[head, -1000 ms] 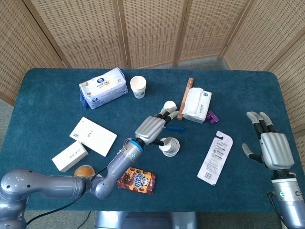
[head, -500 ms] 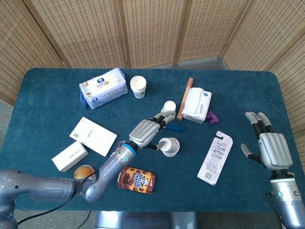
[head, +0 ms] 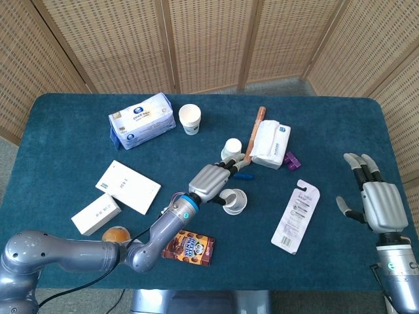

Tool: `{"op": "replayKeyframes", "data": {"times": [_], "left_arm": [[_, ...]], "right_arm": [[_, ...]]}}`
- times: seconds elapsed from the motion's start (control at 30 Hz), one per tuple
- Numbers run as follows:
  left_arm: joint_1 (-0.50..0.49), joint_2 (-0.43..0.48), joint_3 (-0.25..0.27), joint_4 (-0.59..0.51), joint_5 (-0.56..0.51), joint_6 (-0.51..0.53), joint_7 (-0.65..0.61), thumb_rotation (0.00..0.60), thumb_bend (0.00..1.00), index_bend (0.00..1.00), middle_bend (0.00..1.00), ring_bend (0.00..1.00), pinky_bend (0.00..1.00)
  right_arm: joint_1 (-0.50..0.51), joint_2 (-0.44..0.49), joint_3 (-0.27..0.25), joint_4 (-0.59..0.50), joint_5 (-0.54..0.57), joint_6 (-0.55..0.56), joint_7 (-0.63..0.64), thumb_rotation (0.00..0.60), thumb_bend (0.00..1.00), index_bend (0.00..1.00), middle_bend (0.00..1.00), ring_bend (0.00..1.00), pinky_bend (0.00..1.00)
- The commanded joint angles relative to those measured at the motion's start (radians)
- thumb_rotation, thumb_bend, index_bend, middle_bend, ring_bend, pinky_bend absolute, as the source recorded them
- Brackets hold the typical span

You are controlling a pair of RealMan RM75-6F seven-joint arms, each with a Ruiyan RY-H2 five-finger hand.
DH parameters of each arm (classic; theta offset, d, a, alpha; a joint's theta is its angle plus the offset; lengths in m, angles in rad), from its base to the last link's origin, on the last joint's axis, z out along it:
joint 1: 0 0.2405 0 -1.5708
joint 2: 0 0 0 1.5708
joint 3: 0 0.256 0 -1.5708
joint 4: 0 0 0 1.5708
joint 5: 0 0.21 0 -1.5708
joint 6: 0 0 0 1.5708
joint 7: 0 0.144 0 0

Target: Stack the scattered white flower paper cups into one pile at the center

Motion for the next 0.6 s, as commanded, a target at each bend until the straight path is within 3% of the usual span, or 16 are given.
{"op": "replayKeyframes", "data": {"times": [0.03,0.4,0.6], "left_arm": [[-0.008,-0.013,-0.010,0.017,0.002,0.000,-0.006,0.600,0.42,0.01,0.00,0.01,0.29],[-0.041,-0.045,-0.033,0.087,-0.031,-0.026,-0.010,0.600,0.42,0.01,0.00,0.00,0.28],[0.000,0.010,-0.006,0.011,0.017,0.014,-0.010,0.600,0.42,0.01,0.00,0.00,0.27]], "right_arm": [[0.000,-0.001,0.000,0.002,0.000,-0.002,0.002,0.600,0.37,0.02,0.12,0.00,0.43],[-0.001,-0.001,0.004,0.002,0.006,-0.002,0.003,0.600,0.37,0.02,0.12,0.00,0.43],[0.001,0.001,0.009,0.009,0.014,-0.005,0.005,0.600,0.37,0.02,0.12,0.00,0.43]]}}
